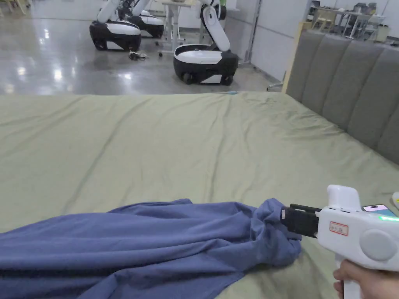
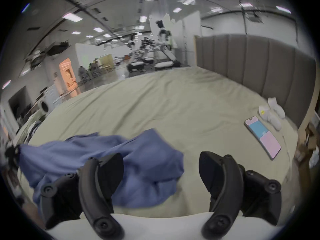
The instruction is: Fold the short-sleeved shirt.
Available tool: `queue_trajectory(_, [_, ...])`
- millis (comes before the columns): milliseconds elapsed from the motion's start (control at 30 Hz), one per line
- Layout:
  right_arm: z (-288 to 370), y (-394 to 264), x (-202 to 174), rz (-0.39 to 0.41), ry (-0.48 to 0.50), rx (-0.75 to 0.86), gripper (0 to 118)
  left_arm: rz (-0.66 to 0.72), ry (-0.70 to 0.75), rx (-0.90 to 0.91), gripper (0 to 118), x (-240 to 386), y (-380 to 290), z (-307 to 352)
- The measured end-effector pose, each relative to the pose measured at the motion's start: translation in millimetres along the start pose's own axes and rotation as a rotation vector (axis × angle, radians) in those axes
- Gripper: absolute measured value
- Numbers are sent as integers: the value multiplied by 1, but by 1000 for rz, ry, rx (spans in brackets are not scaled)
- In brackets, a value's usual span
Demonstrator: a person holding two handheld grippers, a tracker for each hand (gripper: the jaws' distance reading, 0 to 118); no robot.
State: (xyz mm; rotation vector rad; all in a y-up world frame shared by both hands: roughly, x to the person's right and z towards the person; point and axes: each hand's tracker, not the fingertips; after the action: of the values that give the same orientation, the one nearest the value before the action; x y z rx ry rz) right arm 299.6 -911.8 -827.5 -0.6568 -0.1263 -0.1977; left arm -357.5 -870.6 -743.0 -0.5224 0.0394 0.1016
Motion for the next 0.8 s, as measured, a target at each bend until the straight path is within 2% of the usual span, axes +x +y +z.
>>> queue_trajectory(33, [-14,-1,4,-27,11,-47,95,-1,1,-2,0,0,0,-1])
queue_trajectory(67, [-24,-5,7,-46,29,-87,88,1,-1,-5,0,1,0,-2])
queue_trajectory(100, [-33,-10,7,-59,52,-133,64,7,-4,-9,0,1,0,-3])
queue_trajectory(133, [-39,-15,3,-67,94,-178,23,10,-7,-11,0,2,-1,-5])
queue_trajectory(167, [-42,-21,1,-70,150,-199,8,9,-7,-13,0,2,-1,-6])
queue_trajectory(200, [-45,-27,0,-69,173,-197,8,7,-6,-17,0,-3,2,-10])
queue_trajectory(233, [-38,-27,-4,-58,110,-165,8,2,-5,-23,0,-3,2,-10])
queue_trajectory(333, [-16,-15,-6,-47,134,-105,7,-5,-10,-27,0,-3,7,-2])
queue_trajectory(400, [3,-4,-5,-5,133,-53,7,9,-25,0,0,-6,17,12])
queue_trajectory(467, [33,15,-7,41,139,26,7,29,-25,50,0,-10,34,31])
queue_trajectory(567, [93,44,-12,46,189,139,7,39,-18,131,0,-15,59,65])
queue_trajectory(733, [184,96,-30,123,243,321,7,9,26,283,0,-32,118,136])
queue_trajectory(800, [209,120,-31,140,238,369,7,9,55,338,0,-40,143,160])
